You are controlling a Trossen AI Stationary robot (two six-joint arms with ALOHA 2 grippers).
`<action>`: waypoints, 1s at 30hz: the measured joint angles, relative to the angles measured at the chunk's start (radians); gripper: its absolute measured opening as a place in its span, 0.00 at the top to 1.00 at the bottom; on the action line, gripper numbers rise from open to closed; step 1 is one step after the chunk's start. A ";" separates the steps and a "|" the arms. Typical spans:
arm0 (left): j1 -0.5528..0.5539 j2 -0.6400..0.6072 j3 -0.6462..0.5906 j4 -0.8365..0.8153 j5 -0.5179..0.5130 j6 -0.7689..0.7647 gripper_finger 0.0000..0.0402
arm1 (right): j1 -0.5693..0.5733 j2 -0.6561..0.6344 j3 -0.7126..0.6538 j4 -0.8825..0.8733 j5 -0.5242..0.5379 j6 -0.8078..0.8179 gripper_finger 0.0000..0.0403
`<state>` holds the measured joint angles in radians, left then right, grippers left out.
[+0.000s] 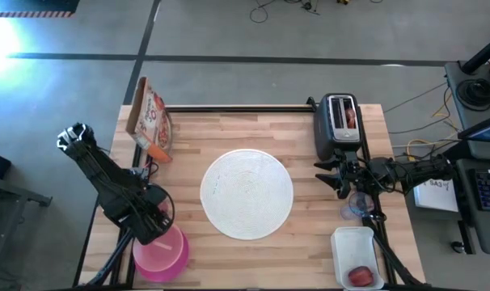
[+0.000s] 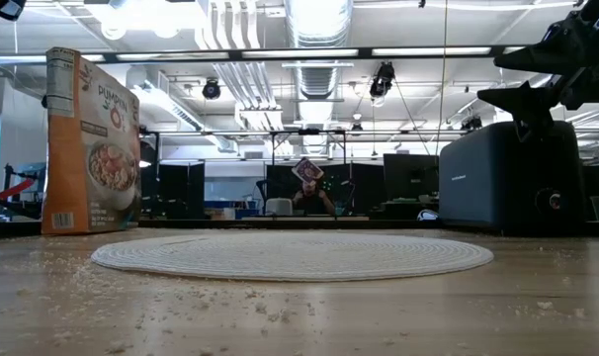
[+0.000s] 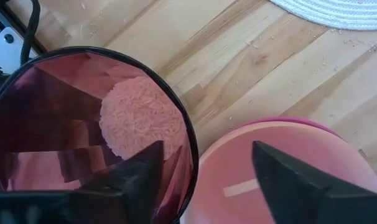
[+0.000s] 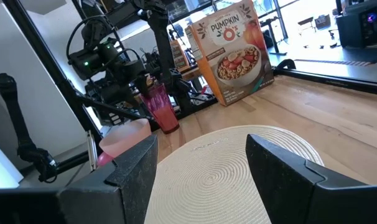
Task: Arrange a breakfast setting
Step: Put the pink glass on the top left of the white mat
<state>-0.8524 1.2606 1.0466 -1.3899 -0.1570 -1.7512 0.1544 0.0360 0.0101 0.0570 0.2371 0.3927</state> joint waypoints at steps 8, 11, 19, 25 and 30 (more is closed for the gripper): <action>0.005 0.000 -0.002 -0.005 0.000 0.013 0.88 | 0.000 0.000 0.000 0.000 0.000 0.000 0.42; 0.008 0.000 -0.002 -0.012 0.000 0.034 0.98 | 0.000 0.000 0.000 0.000 0.000 0.000 0.42; 0.013 -0.002 -0.002 -0.031 -0.037 0.102 0.96 | 0.000 0.000 0.000 0.000 0.000 0.000 0.42; 0.031 -0.004 -0.002 -0.036 -0.069 0.177 0.99 | 0.000 0.000 0.000 0.000 0.000 0.000 0.42; 0.094 -0.010 0.006 -0.034 -0.079 0.275 1.00 | 0.000 0.000 0.000 0.000 0.000 0.000 0.42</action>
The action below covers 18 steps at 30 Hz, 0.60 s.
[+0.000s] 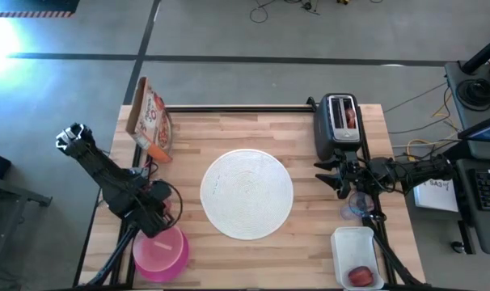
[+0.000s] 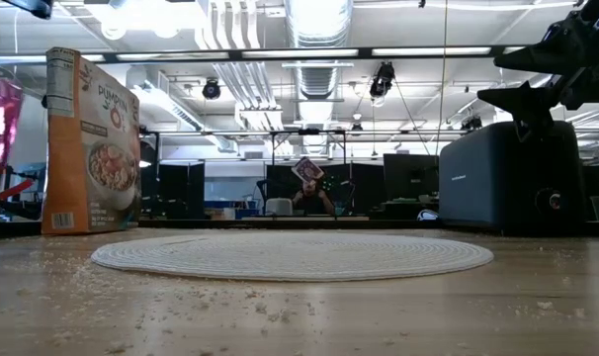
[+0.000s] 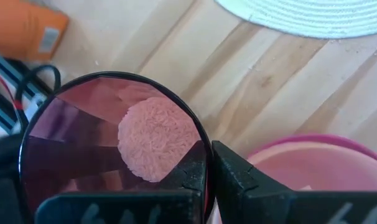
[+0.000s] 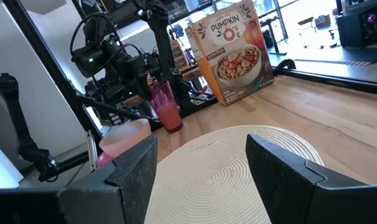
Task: Arrange a breakfast setting
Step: Put the pink glass on the top left of the white mat
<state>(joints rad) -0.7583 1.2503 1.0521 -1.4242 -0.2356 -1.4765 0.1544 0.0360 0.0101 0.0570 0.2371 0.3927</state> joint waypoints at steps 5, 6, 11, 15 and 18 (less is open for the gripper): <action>0.083 -0.001 0.018 0.012 -0.055 0.140 1.00 | 0.000 0.000 0.000 0.000 0.000 0.000 0.42; 0.103 -0.001 0.024 0.019 -0.067 0.170 1.00 | 0.000 0.000 0.000 0.000 0.000 0.000 0.42; 0.213 0.000 0.057 0.074 -0.120 0.352 1.00 | 0.000 0.000 0.000 0.000 0.000 0.000 0.42; 0.311 0.020 0.081 0.113 -0.120 0.514 1.00 | 0.000 0.000 0.000 0.000 0.000 0.000 0.42; 0.373 0.044 0.105 0.150 -0.120 0.632 1.00 | 0.000 0.000 0.000 0.000 0.000 0.000 0.42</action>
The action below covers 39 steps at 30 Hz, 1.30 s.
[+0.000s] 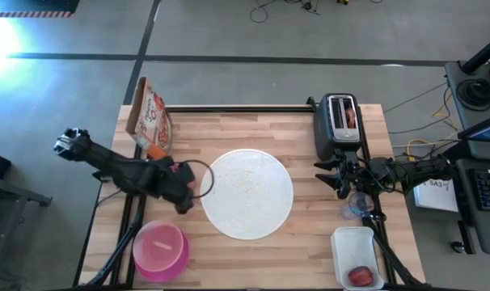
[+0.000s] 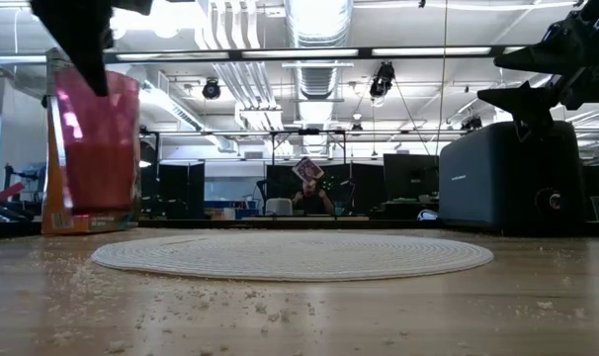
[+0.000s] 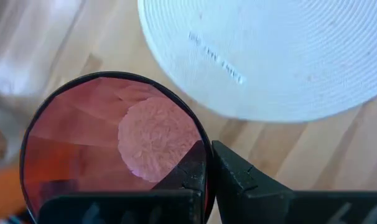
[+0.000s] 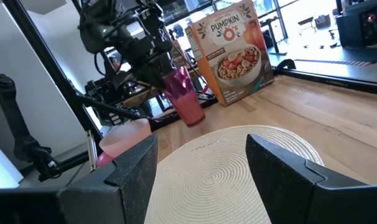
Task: Arrange a breakfast setting
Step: Put the pink glass on the top left of the white mat
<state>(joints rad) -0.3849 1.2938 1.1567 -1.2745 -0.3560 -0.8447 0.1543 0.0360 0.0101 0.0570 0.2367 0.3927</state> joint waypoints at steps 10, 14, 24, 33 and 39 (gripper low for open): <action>0.109 0.106 0.103 0.067 -0.031 0.323 1.00 | 0.000 0.000 0.000 0.000 0.000 0.000 0.42; 0.149 0.147 0.129 0.117 -0.027 0.482 1.00 | 0.000 0.000 0.000 0.000 0.000 0.000 0.42; 0.271 0.198 0.139 0.340 0.018 0.829 1.00 | 0.000 0.000 0.000 0.000 0.000 0.000 0.42; 0.409 0.248 0.139 0.362 0.160 0.976 1.00 | 0.000 0.000 0.000 0.000 0.000 0.000 0.42; 0.457 0.249 0.139 0.377 0.182 1.023 1.00 | 0.000 0.000 0.000 0.000 0.000 0.000 0.42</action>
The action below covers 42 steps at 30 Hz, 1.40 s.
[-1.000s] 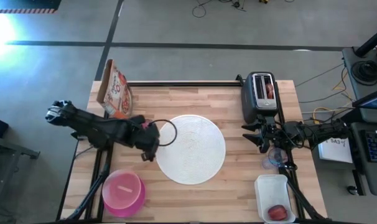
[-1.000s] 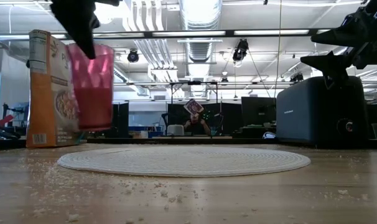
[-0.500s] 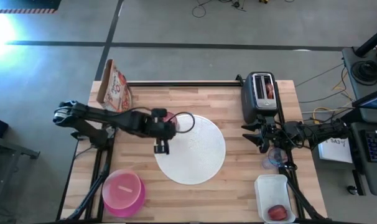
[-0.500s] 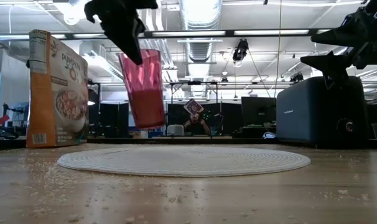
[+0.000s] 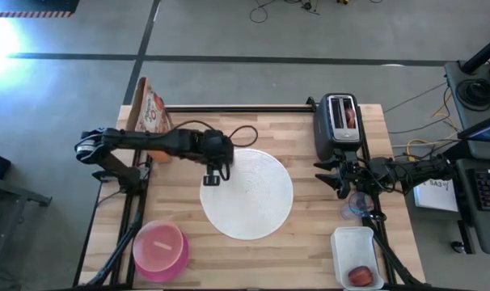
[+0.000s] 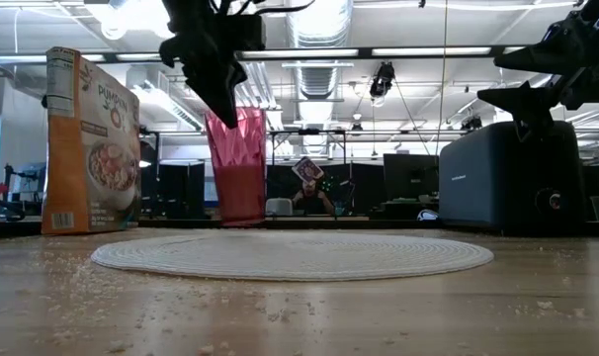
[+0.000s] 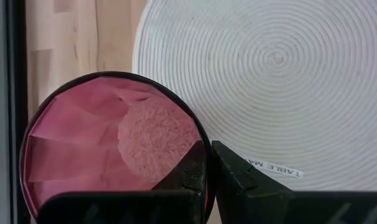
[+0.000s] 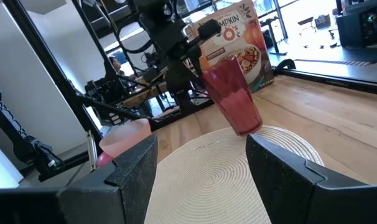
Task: Arrange a breakfast setting
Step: Put the pink glass on the top left of the white mat
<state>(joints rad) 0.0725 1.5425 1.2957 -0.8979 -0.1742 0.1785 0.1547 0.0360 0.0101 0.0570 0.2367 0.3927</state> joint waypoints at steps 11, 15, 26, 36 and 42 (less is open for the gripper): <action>0.035 0.041 0.000 -0.001 0.011 0.027 1.00 | 0.000 0.000 0.000 0.000 0.000 0.000 0.42; 0.036 0.056 0.002 0.002 0.029 0.023 1.00 | 0.000 0.000 0.000 0.000 0.000 0.000 0.42; 0.035 0.045 0.011 -0.016 0.035 -0.012 0.95 | 0.000 0.000 0.000 0.000 0.000 0.000 0.42; 0.037 0.045 0.075 -0.049 0.034 -0.011 0.79 | 0.000 0.000 0.000 0.000 0.000 0.000 0.42; 0.037 0.045 0.163 -0.139 0.034 -0.035 0.72 | 0.000 0.000 0.000 0.000 0.000 0.000 0.42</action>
<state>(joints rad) 0.1097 1.5874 1.4586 -1.0370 -0.1398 0.1439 0.1547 0.0360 0.0101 0.0570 0.2371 0.3927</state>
